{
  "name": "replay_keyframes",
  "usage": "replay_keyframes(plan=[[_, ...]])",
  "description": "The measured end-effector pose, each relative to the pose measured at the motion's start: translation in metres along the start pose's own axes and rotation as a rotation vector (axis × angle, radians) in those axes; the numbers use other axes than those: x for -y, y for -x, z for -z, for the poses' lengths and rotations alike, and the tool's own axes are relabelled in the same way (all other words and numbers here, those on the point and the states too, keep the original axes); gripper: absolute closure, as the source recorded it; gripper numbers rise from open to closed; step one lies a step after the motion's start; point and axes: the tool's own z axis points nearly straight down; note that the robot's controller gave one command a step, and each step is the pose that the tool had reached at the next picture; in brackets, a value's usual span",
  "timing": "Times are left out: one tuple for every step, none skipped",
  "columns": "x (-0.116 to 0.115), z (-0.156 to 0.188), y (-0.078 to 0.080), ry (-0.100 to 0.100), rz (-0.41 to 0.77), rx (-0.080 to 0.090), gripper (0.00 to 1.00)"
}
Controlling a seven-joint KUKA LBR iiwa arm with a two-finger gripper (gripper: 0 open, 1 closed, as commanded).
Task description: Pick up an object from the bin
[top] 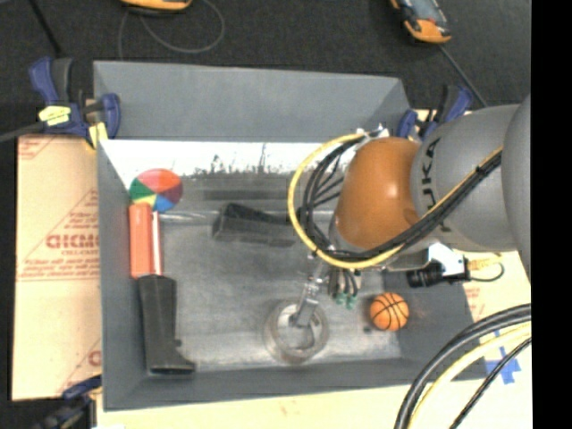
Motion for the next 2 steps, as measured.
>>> replay_keyframes(plan=[[0.001,0.005,-0.003,0.001,0.032,0.007,0.0],[-0.016,-0.033,-0.039,0.0,0.023,0.006,0.0]])
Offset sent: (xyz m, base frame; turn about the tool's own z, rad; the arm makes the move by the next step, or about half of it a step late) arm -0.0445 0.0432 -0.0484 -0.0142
